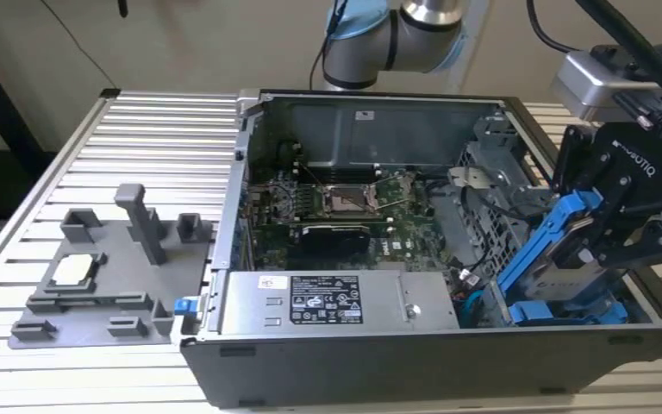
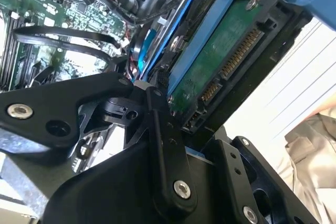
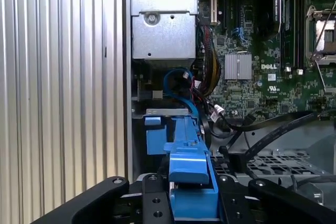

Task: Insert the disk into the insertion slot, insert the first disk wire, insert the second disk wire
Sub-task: 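Insert the disk into the insertion slot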

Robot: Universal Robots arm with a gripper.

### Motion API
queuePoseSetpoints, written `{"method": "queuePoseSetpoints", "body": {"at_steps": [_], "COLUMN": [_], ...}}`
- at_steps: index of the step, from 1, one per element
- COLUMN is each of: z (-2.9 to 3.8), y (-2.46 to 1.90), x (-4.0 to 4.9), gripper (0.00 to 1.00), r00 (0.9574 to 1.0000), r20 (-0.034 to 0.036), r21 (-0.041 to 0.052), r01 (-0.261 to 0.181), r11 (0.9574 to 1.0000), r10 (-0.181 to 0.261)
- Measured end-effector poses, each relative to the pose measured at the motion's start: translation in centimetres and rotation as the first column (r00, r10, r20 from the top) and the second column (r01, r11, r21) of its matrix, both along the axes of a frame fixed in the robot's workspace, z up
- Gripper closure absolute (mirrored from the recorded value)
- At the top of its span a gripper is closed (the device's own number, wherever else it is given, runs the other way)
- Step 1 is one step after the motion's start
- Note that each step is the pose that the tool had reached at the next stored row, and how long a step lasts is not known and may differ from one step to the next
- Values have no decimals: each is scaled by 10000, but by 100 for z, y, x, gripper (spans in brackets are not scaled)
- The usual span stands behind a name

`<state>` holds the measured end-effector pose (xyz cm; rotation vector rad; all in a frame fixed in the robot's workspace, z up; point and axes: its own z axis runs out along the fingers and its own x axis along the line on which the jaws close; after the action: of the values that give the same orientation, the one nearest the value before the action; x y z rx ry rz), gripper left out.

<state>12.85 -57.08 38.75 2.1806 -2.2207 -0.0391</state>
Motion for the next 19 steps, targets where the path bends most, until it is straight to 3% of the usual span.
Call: {"method": "queuePoseSetpoints", "body": {"at_steps": [9,19], "z": [-114,-149], "y": [0,-2], "x": [16,21], "gripper": [67,67], "r00": [10000,10000], "r20": [0,0], "r21": [-2,-1], "r01": [0,0], "r11": [10000,10000], "r10": [0,0]}}
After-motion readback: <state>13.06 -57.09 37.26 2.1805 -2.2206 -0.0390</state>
